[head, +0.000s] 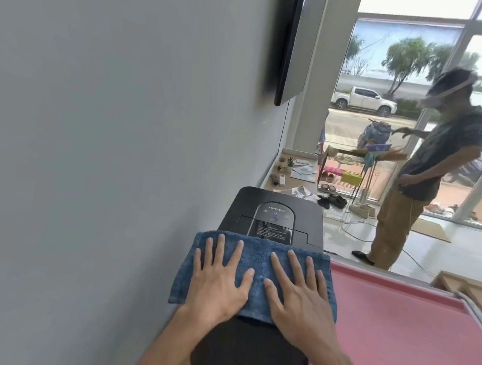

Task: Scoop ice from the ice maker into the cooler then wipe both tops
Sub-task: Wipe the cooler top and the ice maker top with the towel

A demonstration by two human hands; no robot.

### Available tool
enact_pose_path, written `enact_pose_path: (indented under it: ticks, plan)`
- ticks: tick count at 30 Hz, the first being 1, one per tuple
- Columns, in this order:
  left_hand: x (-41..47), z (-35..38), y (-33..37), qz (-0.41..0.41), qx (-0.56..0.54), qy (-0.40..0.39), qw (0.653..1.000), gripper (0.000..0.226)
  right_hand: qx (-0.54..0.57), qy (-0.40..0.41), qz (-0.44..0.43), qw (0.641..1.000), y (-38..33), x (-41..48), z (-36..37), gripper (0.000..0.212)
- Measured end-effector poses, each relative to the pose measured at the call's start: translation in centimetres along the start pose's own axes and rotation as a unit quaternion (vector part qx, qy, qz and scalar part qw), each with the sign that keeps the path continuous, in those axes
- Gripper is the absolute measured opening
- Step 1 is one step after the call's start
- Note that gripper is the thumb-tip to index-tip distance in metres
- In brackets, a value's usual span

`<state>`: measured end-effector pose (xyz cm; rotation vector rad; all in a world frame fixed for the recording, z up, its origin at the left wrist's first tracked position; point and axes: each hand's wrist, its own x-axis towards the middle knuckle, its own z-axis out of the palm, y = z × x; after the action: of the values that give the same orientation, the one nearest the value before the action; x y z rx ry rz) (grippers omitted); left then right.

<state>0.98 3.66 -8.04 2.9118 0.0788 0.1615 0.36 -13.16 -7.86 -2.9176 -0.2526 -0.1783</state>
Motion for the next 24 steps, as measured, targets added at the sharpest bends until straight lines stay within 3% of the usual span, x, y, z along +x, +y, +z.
enact_pose_path:
  ticks: [7, 12, 16, 20, 24]
  plan:
    - [8.2, -0.3, 0.1, 0.002, -0.012, -0.038, 0.999, 0.07, -0.007, -0.057, 0.026, 0.998, 0.4, 9.2, -0.2, 0.06]
    - [1.4, -0.2, -1.0, 0.015, -0.016, -0.014, 1.0, 0.08, 0.006, -0.026, -0.008, 1.0, -0.3, 2.5, 0.2, 0.069]
    - [-1.0, -0.4, -0.3, 0.05, 0.006, -0.035, 0.998, 0.081, 0.01, -0.022, 0.024, 0.999, 0.2, -0.9, 0.1, 0.069]
    - [4.6, 0.3, 2.1, 0.084, 0.01, -0.048, 0.995, 0.078, 0.035, -0.022, 0.078, 0.996, 3.1, 3.5, 0.5, 0.063]
    - [11.9, 0.6, 4.3, 0.1, 0.015, -0.071, 0.992, 0.077, 0.051, -0.029, 0.094, 0.994, 6.1, 10.1, 1.2, 0.074]
